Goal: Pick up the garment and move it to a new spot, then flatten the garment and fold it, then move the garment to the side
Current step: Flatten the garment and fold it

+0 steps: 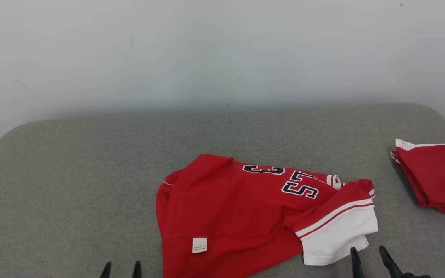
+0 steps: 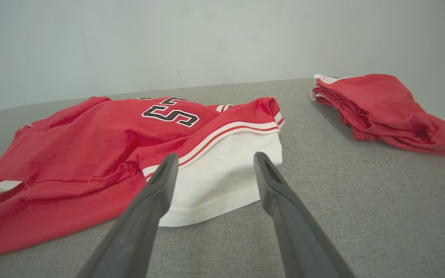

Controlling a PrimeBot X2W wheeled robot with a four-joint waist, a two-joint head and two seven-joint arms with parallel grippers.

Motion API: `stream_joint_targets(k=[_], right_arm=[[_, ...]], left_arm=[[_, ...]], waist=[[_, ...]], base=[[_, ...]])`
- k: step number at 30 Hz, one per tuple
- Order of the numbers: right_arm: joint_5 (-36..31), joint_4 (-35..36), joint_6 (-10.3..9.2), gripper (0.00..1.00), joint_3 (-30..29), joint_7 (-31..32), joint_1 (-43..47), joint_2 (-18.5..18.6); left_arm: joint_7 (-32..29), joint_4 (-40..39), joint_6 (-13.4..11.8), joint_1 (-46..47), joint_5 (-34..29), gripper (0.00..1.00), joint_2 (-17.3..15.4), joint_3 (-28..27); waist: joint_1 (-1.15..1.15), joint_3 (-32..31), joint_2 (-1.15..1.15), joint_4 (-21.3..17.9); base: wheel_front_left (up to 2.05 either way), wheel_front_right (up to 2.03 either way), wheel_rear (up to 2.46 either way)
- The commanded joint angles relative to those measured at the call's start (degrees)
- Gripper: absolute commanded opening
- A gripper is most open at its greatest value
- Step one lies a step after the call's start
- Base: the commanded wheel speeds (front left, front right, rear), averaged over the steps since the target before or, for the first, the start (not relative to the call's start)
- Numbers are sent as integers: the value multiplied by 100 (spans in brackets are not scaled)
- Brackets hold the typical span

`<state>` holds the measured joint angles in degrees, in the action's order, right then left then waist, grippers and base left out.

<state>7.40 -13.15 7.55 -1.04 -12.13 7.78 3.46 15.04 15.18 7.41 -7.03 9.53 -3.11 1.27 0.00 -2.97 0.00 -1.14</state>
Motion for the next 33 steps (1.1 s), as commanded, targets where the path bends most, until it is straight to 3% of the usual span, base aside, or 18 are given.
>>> stream_joint_targets(k=[1,6,12,22,33], right_arm=[[21,2,-15,100,6,11,-61,-14],[57,-29,-16,100,113,26,-121,-23],[86,-90,-16,100,222,28,-189,-29],[71,-134,-16,100,277,11,-297,11],[80,-170,-16,100,271,-12,-345,12]], left_arm=[[18,162,6,201,78,100,-46,188],[-185,843,3,865,471,100,-261,950],[-635,1564,4,1600,990,100,-427,1480],[-1020,2426,5,2322,1389,100,-433,1597],[-1135,2554,5,2584,1824,100,-444,2024]], waist=[[0,27,0,-6],[0,118,0,-85],[0,276,0,-238],[0,516,0,-405],[0,552,0,-353]], base=[[0,0,0],[0,0,0],[0,0,0],[0,0,0],[0,0,0]])
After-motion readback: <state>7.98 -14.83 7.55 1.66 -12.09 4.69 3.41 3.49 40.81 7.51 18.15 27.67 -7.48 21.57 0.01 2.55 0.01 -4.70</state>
